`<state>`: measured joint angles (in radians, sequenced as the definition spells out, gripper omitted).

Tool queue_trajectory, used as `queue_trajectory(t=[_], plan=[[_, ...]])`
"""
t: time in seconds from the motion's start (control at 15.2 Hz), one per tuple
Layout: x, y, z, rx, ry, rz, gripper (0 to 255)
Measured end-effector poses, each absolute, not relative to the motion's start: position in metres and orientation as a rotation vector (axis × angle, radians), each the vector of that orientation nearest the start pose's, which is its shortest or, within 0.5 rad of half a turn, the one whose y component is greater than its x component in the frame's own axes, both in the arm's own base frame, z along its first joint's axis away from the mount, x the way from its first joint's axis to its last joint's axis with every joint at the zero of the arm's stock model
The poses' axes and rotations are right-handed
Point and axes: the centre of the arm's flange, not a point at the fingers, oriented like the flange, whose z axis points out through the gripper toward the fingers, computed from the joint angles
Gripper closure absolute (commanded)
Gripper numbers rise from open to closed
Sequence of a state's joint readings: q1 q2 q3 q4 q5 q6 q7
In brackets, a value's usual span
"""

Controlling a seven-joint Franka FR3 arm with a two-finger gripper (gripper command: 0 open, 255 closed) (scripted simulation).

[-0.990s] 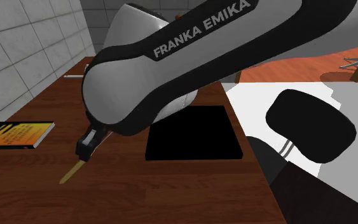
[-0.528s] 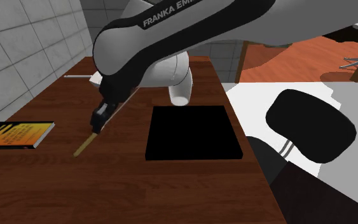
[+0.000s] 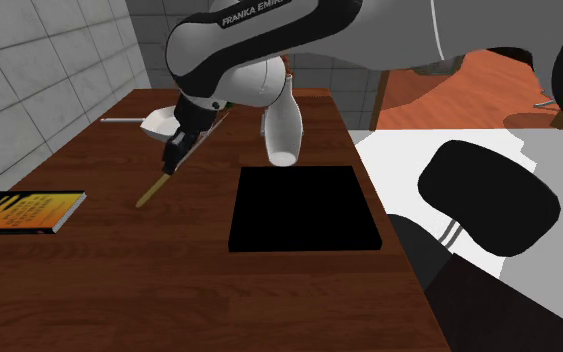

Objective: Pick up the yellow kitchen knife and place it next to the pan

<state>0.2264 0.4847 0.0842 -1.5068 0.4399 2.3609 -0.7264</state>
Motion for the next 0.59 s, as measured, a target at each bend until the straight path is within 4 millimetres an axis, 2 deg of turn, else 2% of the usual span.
queue_trajectory(t=[0.59], plan=[[0.789,0.153,0.429,-2.561,-1.025,-0.619,255]])
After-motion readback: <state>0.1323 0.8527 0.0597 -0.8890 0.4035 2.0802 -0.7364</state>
